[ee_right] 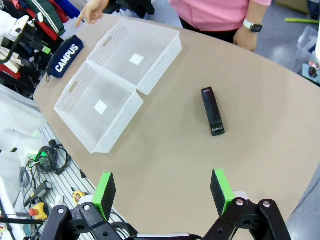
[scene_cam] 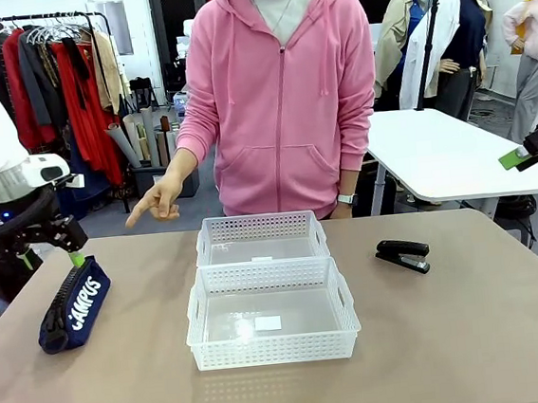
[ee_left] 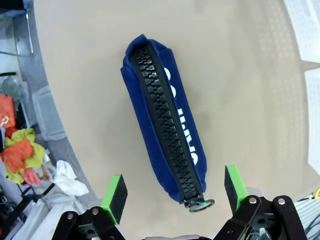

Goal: Distribute items into two baskets.
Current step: Pick up the Pencil pouch that the person points to.

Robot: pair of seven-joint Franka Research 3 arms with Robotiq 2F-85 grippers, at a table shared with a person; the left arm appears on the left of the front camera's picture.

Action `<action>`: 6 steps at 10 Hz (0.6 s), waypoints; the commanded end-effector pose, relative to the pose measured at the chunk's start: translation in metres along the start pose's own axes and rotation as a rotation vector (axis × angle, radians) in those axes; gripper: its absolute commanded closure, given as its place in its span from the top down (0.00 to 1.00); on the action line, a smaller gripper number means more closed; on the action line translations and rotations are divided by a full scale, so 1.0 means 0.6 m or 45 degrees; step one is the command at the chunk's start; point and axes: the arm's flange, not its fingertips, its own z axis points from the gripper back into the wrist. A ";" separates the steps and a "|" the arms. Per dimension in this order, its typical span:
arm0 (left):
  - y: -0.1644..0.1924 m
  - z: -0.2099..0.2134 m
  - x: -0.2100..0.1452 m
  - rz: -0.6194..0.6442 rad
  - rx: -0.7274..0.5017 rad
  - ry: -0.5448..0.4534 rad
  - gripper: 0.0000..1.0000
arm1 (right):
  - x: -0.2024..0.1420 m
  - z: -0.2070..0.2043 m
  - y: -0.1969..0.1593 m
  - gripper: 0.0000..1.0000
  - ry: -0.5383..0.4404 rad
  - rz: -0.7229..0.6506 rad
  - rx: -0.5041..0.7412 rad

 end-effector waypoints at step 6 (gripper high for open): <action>0.014 -0.102 -0.013 0.017 -0.046 0.089 1.00 | 0.001 0.000 0.000 1.00 -0.018 0.004 0.016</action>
